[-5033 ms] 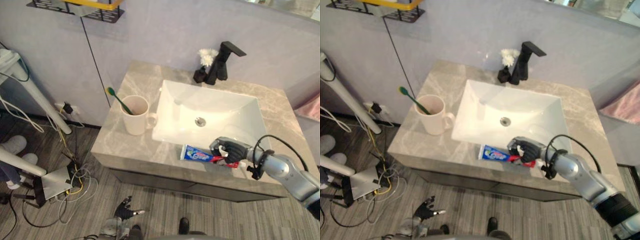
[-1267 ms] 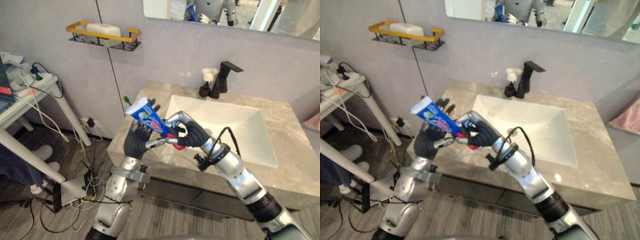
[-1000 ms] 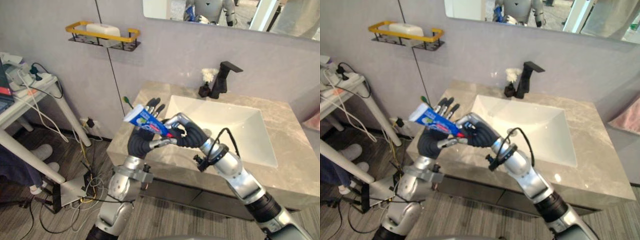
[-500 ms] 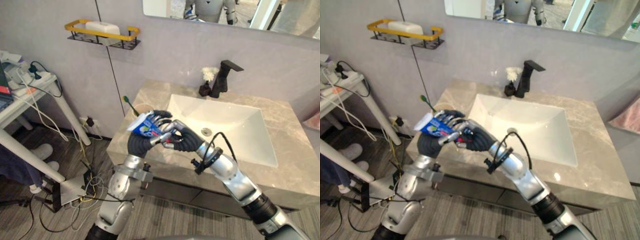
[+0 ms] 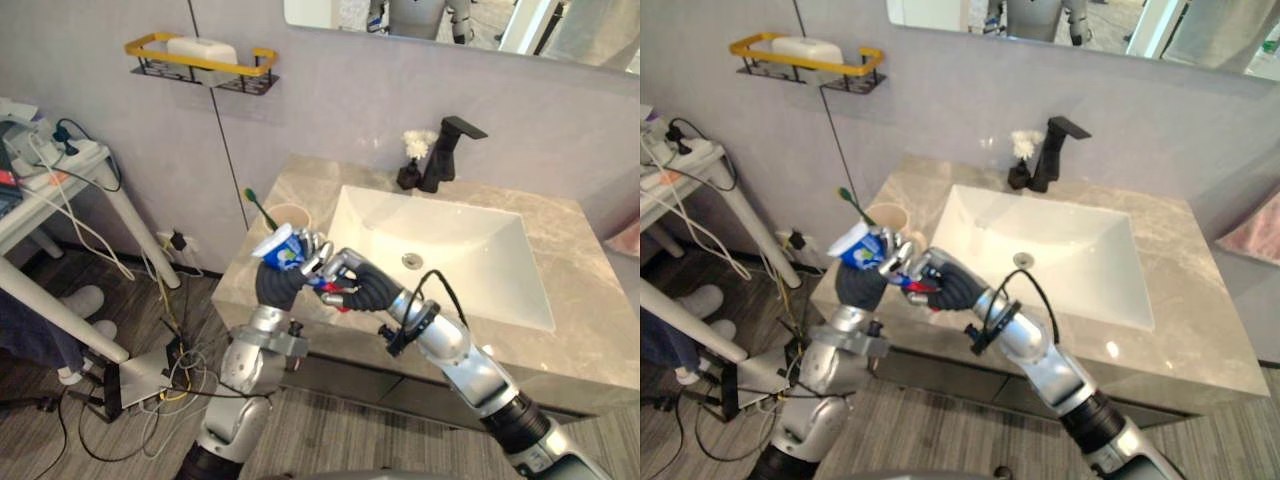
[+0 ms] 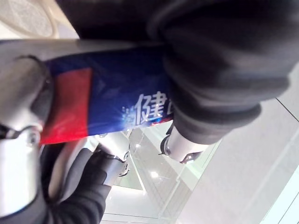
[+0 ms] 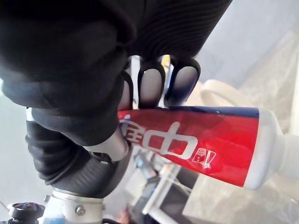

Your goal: Organize washtable

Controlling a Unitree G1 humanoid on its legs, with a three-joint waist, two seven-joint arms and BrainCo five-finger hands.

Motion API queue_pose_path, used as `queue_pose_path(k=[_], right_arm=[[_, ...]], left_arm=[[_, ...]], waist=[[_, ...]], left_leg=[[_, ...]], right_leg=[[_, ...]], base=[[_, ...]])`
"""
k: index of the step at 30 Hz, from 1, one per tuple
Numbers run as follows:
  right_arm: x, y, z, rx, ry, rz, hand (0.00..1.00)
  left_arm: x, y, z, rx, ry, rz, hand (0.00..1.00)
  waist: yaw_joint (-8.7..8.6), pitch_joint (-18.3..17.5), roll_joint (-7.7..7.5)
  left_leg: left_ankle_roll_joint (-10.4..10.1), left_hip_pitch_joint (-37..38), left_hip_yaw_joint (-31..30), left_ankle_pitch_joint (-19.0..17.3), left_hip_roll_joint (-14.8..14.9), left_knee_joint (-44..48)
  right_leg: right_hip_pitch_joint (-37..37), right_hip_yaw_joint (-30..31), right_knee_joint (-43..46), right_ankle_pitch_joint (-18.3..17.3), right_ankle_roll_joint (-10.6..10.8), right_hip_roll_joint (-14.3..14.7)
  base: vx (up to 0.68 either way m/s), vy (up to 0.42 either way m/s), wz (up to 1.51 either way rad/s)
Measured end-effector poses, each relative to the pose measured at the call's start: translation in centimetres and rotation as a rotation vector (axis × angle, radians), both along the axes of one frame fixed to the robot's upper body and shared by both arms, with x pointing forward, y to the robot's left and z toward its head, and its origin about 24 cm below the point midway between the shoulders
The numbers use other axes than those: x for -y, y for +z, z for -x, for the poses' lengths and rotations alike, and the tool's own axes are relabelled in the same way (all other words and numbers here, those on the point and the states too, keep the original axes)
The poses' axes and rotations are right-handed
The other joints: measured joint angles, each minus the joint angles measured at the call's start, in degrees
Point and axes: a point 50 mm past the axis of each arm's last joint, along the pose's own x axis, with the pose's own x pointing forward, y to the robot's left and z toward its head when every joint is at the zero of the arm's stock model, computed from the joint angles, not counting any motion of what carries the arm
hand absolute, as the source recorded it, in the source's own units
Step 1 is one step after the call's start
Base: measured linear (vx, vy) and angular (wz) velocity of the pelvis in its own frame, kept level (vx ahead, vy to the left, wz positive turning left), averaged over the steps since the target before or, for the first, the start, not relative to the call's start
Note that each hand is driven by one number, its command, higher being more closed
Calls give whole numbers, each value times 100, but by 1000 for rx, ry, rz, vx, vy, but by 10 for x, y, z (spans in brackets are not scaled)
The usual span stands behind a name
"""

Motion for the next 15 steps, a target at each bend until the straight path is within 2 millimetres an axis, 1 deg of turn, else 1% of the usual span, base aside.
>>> queue_pose_path(k=[8, 13, 15], right_arm=[[1, 1, -1, 5, -17, -13, 0], [5, 6, -4, 21, -56, -50, 0], [10, 9, -5, 33, -79, -64, 0]], left_arm=[[0, -1, -1, -7, 9, -1, 100], [-3, -1, -2, -15, 39, 0, 100], [-3, -1, -2, -15, 43, -2, 100]], waist=[[-21, 0, 0], [-126, 0, 0], [-130, 0, 0]], left_leg=[[0, 0, 6, 0, 0, 0], [0, 6, 27, 0, 0, 0], [0, 16, 55, -1, 2, -1]], right_leg=[[-3, 5, -1, 0, 0, 0], [-7, 24, -1, 0, 0, 0], [-12, 50, -1, 1, 0, 1]], base=[[0, 0, 0], [0, 0, -1], [0, 0, -6]])
